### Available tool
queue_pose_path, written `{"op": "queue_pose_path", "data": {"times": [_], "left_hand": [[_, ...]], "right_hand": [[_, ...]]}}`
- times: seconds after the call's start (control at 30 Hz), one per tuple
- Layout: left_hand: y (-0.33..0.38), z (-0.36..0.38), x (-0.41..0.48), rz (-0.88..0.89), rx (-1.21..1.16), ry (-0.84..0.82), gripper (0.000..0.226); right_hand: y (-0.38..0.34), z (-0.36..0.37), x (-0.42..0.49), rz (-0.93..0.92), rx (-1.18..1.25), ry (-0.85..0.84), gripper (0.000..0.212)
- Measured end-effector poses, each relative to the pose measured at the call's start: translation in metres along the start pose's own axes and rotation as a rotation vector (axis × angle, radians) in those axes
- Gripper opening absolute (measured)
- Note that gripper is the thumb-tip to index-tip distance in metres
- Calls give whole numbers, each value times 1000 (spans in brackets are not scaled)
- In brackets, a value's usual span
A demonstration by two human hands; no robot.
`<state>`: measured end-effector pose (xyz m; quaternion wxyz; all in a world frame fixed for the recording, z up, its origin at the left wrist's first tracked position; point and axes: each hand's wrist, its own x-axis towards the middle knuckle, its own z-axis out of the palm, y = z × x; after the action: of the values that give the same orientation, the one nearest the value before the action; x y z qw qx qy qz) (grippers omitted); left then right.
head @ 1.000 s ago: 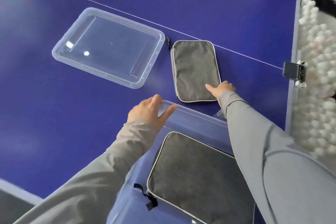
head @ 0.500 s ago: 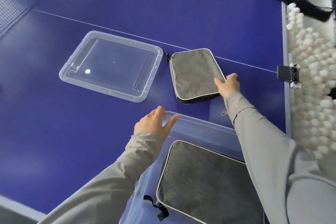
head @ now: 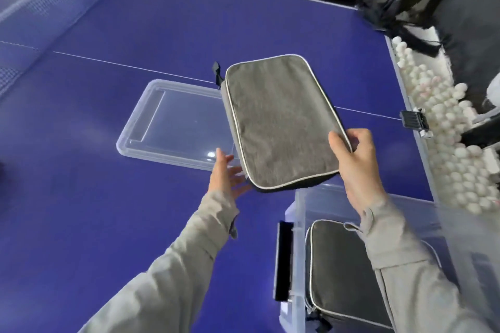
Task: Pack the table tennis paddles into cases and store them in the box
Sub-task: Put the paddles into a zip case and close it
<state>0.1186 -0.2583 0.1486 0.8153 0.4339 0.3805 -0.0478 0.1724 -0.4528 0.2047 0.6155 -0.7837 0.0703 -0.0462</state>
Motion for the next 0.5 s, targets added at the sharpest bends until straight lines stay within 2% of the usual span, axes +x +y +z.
{"op": "queue_pose_path", "data": {"times": [0.13,0.17,0.33,0.43,0.5], "left_hand": [[64,-100,13,-14,31,-211,56],[74,-125,10,14,42,-211,57],[95,-252,-12,138,231,5,26],[89,-314,-25,142,224,-7,18],[83,-347,-35,185,310,-17,19]], "right_hand": [[-1,80,-93,-8,7,-26,17],[2,101,-117,9,-9,-41,17],[23,189,-227,231,-165,-156,22],[36,217,-271,353,-300,-245,30],[37,229,-287,320,-361,-249,30]]}}
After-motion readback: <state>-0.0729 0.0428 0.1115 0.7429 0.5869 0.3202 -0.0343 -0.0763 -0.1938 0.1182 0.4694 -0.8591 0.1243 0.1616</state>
